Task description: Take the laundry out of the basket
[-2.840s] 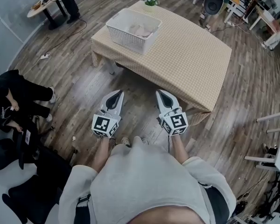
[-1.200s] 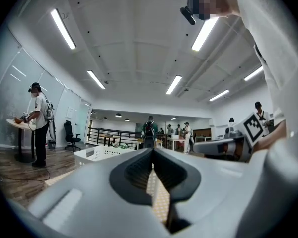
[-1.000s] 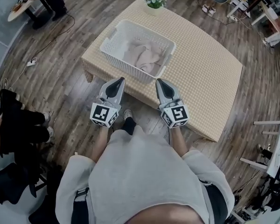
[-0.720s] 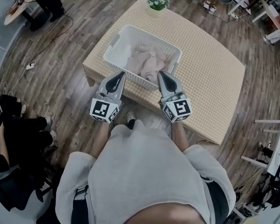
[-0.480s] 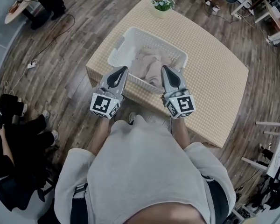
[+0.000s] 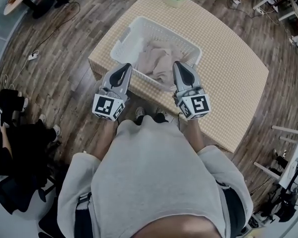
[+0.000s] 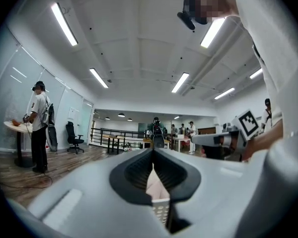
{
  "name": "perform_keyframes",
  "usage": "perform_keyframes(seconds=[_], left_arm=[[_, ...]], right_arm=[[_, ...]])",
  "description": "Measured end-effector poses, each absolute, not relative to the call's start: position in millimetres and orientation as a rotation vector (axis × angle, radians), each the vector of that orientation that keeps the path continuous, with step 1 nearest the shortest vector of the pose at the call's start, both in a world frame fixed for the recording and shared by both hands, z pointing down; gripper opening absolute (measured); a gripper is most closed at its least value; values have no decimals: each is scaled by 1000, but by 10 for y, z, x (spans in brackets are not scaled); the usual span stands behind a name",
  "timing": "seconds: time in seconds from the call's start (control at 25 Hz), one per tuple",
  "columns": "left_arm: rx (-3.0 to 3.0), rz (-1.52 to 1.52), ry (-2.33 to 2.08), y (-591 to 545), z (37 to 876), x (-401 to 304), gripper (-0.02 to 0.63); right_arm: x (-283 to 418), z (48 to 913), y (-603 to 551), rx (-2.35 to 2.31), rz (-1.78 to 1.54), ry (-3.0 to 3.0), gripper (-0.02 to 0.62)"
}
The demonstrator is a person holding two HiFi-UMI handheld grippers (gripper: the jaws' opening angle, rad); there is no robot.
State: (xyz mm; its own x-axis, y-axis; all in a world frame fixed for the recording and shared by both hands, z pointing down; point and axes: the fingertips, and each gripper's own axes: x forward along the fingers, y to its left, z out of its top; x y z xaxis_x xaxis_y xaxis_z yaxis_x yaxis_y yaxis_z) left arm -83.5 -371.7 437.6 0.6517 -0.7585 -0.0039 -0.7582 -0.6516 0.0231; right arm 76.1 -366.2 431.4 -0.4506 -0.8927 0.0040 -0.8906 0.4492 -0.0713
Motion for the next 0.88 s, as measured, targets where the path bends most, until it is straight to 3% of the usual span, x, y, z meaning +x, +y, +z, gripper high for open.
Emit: perform_keyframes(seconds=[0.4, 0.84, 0.88], left_arm=[[2725, 38, -1361, -3608, 4699, -803, 11], [2714, 21, -1355, -3597, 4780, -720, 11], [2715, 17, -1356, -3603, 4770, -724, 11]], right_arm=[[946, 4482, -3582, -1637, -88, 2764, 0], [855, 4874, -3647, -1686, 281, 3172, 2], [830, 4931, -3666, -1678, 341, 3239, 52]])
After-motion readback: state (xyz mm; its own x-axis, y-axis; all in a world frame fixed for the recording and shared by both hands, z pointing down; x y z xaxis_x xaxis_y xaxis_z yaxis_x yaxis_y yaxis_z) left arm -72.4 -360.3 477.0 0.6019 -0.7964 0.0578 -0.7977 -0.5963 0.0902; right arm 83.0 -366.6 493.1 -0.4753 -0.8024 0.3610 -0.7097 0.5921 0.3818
